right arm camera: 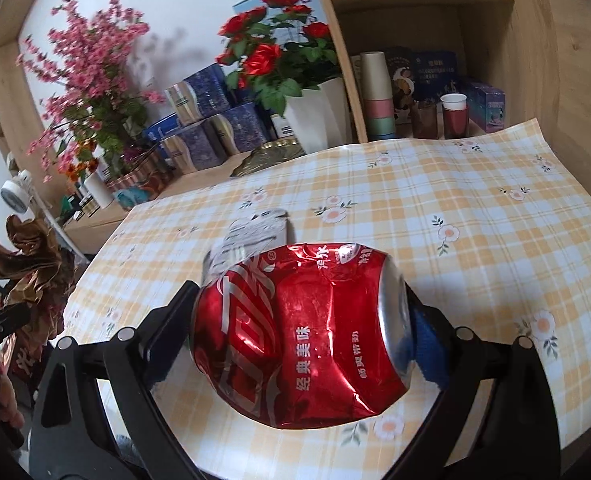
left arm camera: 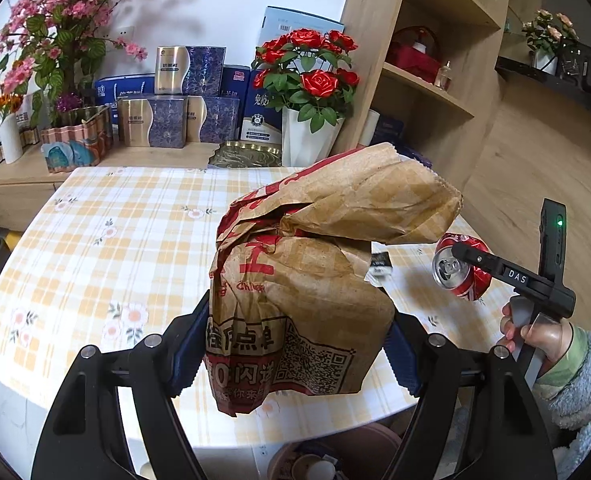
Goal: Collect trash
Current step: 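Carry the can over the bin and open the right gripper while the left gripper carries the bag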
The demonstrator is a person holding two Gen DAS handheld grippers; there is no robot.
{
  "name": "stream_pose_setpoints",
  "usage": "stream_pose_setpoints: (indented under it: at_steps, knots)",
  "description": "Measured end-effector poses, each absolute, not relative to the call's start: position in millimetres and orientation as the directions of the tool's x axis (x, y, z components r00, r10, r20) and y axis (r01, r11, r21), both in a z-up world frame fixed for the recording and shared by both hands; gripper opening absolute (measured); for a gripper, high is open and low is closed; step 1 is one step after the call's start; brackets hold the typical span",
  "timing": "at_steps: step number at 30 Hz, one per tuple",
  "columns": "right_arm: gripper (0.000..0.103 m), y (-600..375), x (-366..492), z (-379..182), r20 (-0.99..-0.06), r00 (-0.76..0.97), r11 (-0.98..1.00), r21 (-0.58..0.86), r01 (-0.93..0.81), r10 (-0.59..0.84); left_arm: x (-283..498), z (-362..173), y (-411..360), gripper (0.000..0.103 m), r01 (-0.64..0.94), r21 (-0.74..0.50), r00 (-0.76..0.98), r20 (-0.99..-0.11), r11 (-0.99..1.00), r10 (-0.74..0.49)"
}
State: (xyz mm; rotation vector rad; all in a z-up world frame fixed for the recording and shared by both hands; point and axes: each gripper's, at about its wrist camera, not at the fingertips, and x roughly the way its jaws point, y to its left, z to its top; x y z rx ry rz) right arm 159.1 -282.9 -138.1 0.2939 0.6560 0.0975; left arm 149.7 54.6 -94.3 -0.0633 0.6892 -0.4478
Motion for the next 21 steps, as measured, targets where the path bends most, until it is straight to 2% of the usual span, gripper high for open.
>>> stream_pose_setpoints:
  at_steps: [13, 21]
  knots:
    - [0.091, -242.3, 92.2, -157.1, -0.591, 0.765, 0.950, 0.301, -0.086, 0.257, 72.7, -101.8, 56.8, 0.075, 0.373, -0.214, 0.682, -0.596, 0.903, -0.423]
    - [0.091, -206.5, 50.6, -193.2, -0.645, 0.692, 0.940, 0.300, -0.161, 0.324, 36.7, -117.8, 56.8, 0.075, 0.371, -0.225, 0.669, -0.608, 0.901, -0.427]
